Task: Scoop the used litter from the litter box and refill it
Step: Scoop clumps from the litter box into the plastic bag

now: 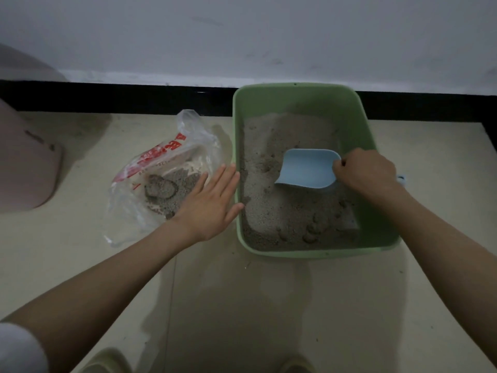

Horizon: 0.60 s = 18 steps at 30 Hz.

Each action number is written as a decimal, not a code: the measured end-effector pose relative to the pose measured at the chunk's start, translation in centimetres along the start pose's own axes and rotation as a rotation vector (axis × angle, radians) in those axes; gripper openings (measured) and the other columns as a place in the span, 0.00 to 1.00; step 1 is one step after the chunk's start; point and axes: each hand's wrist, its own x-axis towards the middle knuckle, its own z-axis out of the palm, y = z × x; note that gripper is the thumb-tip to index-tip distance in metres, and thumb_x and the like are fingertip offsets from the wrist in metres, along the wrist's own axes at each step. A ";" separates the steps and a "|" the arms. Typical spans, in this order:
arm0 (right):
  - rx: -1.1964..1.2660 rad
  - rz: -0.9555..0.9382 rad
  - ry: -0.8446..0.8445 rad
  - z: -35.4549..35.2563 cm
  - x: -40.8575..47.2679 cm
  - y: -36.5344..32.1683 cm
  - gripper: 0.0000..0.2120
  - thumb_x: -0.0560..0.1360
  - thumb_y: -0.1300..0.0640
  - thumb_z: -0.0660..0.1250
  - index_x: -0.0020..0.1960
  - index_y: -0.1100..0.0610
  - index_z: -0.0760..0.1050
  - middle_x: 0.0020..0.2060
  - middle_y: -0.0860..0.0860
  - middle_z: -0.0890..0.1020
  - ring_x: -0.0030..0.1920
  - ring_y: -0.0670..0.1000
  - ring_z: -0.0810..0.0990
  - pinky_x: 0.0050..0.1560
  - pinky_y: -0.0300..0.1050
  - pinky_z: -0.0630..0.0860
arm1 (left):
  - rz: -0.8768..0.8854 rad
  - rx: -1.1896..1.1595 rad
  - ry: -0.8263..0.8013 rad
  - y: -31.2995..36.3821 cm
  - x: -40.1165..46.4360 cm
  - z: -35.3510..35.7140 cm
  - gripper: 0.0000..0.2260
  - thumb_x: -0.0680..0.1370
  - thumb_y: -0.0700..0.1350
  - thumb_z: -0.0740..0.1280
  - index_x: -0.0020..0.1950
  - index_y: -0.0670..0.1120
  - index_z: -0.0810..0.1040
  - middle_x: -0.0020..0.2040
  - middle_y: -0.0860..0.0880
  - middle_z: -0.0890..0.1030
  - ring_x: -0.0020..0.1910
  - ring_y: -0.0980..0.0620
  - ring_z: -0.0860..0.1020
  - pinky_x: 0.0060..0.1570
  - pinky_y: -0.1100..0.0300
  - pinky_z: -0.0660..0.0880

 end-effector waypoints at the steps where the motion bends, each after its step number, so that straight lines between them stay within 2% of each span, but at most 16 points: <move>1: -0.026 -0.012 -0.018 -0.2 0.4 -0.6 0.16 0.78 0.55 0.56 0.35 0.61 0.67 0.28 0.53 0.67 0.31 0.54 0.69 0.37 0.44 0.66 | -0.009 -0.009 -0.014 0.2 0.0 0.0 0.35 0.73 0.63 0.31 0.75 0.45 0.37 0.76 0.48 0.36 0.71 0.54 0.32 0.74 0.50 0.38; 3: -0.102 -0.055 -0.044 -0.7 1.1 -2.2 0.15 0.79 0.55 0.56 0.36 0.60 0.67 0.31 0.54 0.70 0.37 0.56 0.72 0.41 0.45 0.67 | -0.022 -0.040 -0.037 0.4 -0.1 0.1 0.33 0.74 0.62 0.32 0.75 0.45 0.36 0.75 0.48 0.34 0.72 0.54 0.32 0.74 0.50 0.40; 5: -0.189 -0.090 -0.066 -1.1 1.8 -3.7 0.11 0.78 0.55 0.57 0.40 0.60 0.69 0.35 0.55 0.72 0.40 0.56 0.72 0.42 0.45 0.67 | -0.023 -0.062 -0.030 0.4 -0.1 0.3 0.35 0.72 0.62 0.30 0.75 0.45 0.35 0.74 0.49 0.32 0.71 0.53 0.32 0.74 0.49 0.41; 7: -0.244 -0.106 -0.078 -1.2 2.5 -5.0 0.10 0.78 0.55 0.58 0.42 0.60 0.70 0.33 0.54 0.71 0.39 0.55 0.73 0.42 0.44 0.67 | -0.028 -0.067 -0.021 0.4 -0.1 0.4 0.34 0.73 0.62 0.31 0.75 0.45 0.36 0.74 0.49 0.33 0.72 0.53 0.32 0.74 0.49 0.42; 9: -0.244 -0.112 -0.085 -0.9 3.0 -5.7 0.09 0.77 0.55 0.59 0.42 0.59 0.69 0.31 0.53 0.69 0.39 0.54 0.73 0.42 0.44 0.67 | -0.042 -0.081 -0.034 0.6 0.0 0.3 0.30 0.79 0.59 0.39 0.75 0.45 0.35 0.75 0.48 0.34 0.72 0.53 0.33 0.74 0.49 0.41; 11: -0.193 -0.111 -0.084 0.0 3.3 -5.9 0.09 0.77 0.55 0.59 0.42 0.59 0.69 0.33 0.53 0.71 0.40 0.55 0.72 0.42 0.44 0.67 | -0.049 -0.098 -0.043 0.7 0.0 0.3 0.29 0.81 0.56 0.43 0.75 0.45 0.35 0.75 0.49 0.34 0.73 0.53 0.33 0.74 0.49 0.41; 13: -0.114 -0.093 -0.105 1.2 3.6 -5.4 0.11 0.78 0.54 0.58 0.42 0.60 0.69 0.37 0.55 0.73 0.41 0.55 0.73 0.44 0.45 0.68 | -0.045 -0.094 -0.027 0.7 0.0 0.3 0.29 0.79 0.59 0.39 0.75 0.45 0.36 0.75 0.49 0.34 0.72 0.53 0.33 0.74 0.50 0.40; 16: 0.028 -0.040 -0.147 3.4 3.8 -4.1 0.15 0.80 0.51 0.56 0.39 0.59 0.69 0.35 0.55 0.73 0.40 0.55 0.72 0.48 0.47 0.70 | -0.046 -0.089 -0.030 0.6 0.1 0.5 0.31 0.77 0.60 0.36 0.75 0.45 0.35 0.74 0.50 0.32 0.72 0.54 0.32 0.74 0.50 0.40; 18: 0.142 -0.028 -0.152 4.7 3.4 -3.3 0.16 0.80 0.52 0.55 0.38 0.59 0.70 0.36 0.56 0.73 0.39 0.56 0.73 0.45 0.47 0.69 | -0.048 -0.093 -0.028 0.6 0.0 0.5 0.32 0.75 0.61 0.34 0.75 0.45 0.35 0.72 0.51 0.30 0.71 0.54 0.32 0.74 0.50 0.41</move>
